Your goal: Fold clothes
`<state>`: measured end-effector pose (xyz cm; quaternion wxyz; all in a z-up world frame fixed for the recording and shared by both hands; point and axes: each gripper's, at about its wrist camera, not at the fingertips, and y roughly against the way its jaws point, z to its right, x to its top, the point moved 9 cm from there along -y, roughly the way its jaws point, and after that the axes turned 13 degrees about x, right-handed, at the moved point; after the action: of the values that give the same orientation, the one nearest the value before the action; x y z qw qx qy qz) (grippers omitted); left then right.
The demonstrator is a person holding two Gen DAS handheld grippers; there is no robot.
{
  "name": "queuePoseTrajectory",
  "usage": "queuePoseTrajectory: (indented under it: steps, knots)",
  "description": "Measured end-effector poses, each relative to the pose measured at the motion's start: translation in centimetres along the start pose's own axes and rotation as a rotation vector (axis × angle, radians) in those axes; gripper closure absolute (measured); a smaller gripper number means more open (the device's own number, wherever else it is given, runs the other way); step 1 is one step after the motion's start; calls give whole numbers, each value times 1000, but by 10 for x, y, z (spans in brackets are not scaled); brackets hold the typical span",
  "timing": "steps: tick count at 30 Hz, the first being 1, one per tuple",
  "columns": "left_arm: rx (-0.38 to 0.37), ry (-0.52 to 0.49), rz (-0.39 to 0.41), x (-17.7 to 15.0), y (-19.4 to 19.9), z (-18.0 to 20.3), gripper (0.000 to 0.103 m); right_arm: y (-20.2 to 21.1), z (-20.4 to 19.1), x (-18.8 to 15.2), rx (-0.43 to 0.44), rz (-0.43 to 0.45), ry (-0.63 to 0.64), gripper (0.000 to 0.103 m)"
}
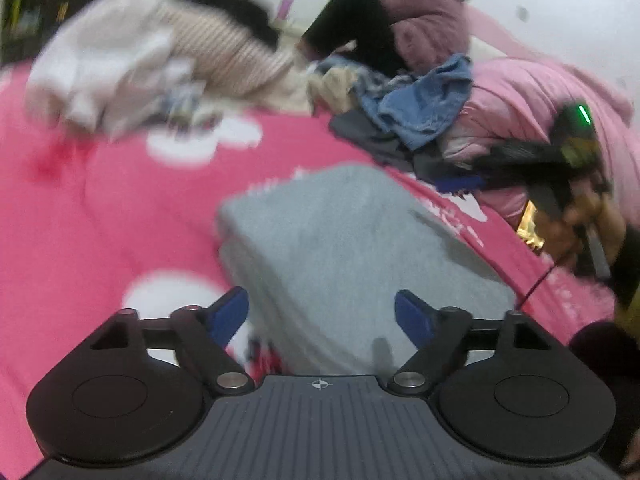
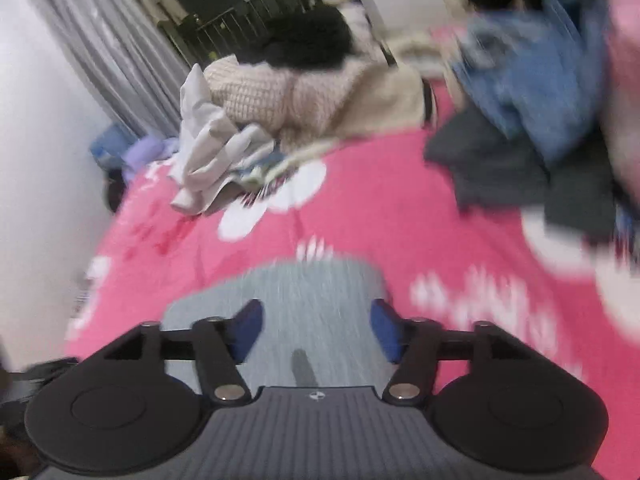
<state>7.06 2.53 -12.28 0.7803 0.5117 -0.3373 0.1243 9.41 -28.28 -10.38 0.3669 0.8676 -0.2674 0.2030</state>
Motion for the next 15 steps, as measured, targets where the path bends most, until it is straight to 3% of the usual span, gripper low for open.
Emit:
queuePoseTrajectory:
  steps: [4,7,9,15]
  knots:
    - [-77,231,-124,-9,-28,-15,17,5,33,-27,62,-42,-204,27]
    - [-171,334,-156,-6,-48,-15,15,-3,46,-35,167,-55,-337,23]
    - [-197,364,-167,-4,-58,-15,15,-15,47,-37,214,-80,-370,16]
    - [-246,399,-174,2,-78,-14,14,-50,43,-20,287,-103,-352,11]
